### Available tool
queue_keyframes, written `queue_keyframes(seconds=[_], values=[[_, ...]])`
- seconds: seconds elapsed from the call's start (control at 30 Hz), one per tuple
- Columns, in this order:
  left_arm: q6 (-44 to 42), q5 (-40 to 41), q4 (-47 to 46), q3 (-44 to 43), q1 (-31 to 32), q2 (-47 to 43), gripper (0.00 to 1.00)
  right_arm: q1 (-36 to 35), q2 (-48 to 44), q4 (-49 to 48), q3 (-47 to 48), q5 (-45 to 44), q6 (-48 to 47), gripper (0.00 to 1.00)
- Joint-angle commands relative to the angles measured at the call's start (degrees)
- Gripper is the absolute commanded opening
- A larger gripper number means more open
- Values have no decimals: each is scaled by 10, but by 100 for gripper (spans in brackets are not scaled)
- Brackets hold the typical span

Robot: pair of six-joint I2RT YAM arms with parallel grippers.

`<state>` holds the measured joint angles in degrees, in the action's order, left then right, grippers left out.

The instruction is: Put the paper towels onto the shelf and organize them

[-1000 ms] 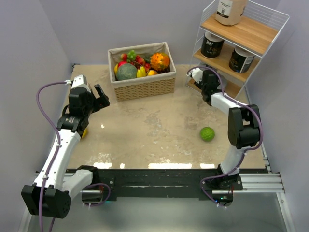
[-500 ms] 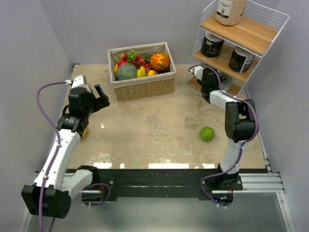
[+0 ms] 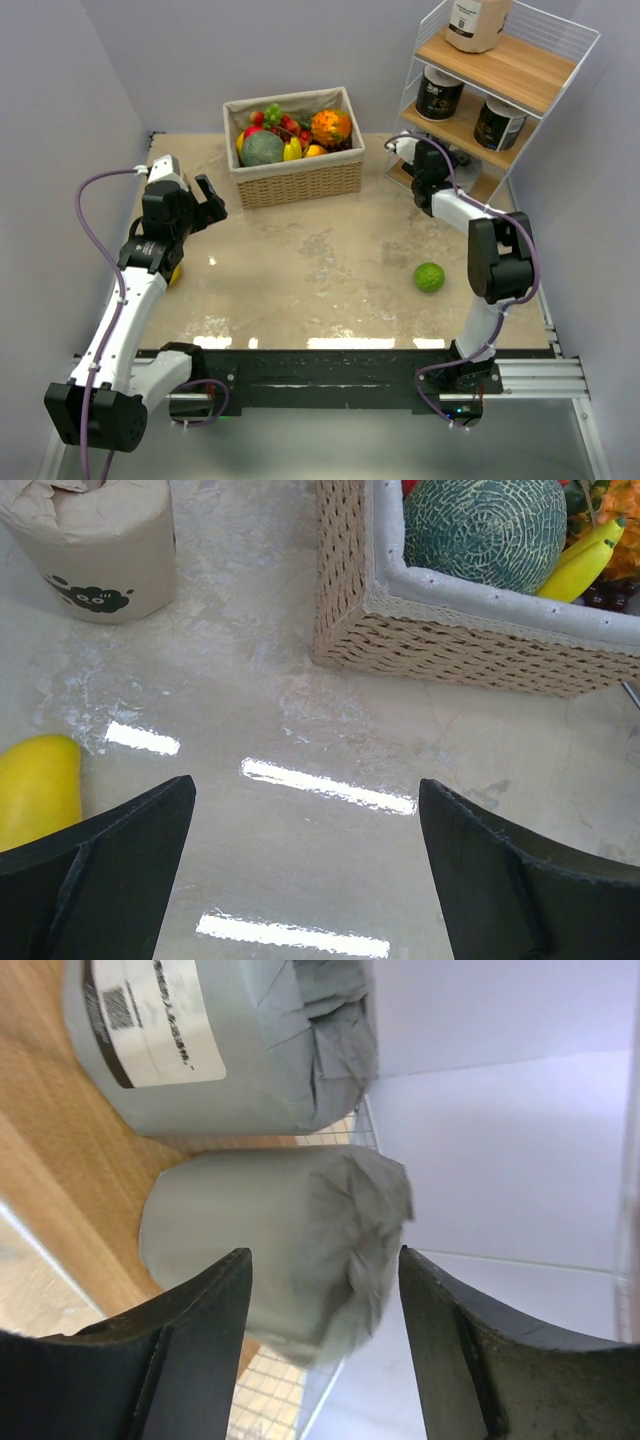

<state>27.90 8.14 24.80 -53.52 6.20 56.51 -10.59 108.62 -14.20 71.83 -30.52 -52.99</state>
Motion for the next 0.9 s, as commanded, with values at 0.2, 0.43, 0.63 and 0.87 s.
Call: queue_keyframes(seconds=[0.2,0.43,0.63,0.87], values=[[0,24,-20,3,3,-14,99,-76,-125,70,-32,-5,43,59],[0,64,-11,0,5,-10,98,-160,-224,180,-57,37,207,57],[0,118,24,-27,-7,3,98,-238,-317,290,-35,94,437,61],[34,124,86,-141,-57,56,98,-271,-442,269,-102,192,599,84]])
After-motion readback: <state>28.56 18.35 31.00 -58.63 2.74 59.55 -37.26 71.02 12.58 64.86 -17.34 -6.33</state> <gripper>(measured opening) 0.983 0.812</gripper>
